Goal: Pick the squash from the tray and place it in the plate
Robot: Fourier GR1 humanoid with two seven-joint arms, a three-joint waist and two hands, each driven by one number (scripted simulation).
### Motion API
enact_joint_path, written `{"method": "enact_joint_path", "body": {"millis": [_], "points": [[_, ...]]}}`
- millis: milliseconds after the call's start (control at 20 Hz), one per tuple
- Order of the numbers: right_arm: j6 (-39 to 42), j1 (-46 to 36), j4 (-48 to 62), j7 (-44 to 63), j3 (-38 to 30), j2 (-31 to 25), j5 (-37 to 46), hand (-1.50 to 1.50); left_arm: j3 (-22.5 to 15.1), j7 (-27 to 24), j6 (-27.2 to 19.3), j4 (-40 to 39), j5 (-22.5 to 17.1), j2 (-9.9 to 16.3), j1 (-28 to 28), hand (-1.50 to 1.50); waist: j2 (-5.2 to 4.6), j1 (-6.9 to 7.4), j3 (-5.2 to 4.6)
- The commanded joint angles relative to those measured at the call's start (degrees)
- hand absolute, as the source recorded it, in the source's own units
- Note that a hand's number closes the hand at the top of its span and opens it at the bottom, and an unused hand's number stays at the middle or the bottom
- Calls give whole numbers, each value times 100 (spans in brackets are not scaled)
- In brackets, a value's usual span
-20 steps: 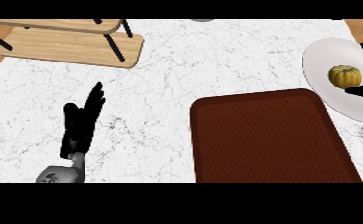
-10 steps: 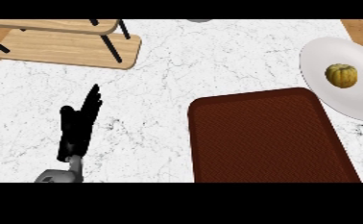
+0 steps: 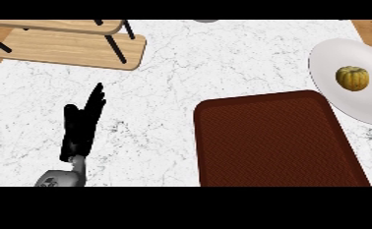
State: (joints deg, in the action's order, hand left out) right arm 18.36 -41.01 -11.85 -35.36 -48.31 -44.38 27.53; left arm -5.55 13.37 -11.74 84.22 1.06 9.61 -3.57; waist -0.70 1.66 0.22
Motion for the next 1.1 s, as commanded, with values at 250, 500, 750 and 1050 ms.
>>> {"method": "enact_joint_path", "body": {"millis": [250, 500, 750, 1050], "points": [[-223, 141, -23, -275, 185, 85, -108, -150, -32, -77, 35, 197, 49, -109, 259, 0, -3, 40, 1], [-710, 200, 29, -54, 347, 222, -44, -150, 189, -120, 251, 253, -69, 117, 309, 0, 5, 43, -2], [-1143, 543, 97, -484, 383, 472, -45, -150, 84, -143, 111, -4, 103, -83, 137, 0, -22, 57, 7], [-981, 368, 126, -11, 461, 7, -85, -150, 196, -140, 289, 44, 2, -6, 167, 0, -8, 46, 3]]}}
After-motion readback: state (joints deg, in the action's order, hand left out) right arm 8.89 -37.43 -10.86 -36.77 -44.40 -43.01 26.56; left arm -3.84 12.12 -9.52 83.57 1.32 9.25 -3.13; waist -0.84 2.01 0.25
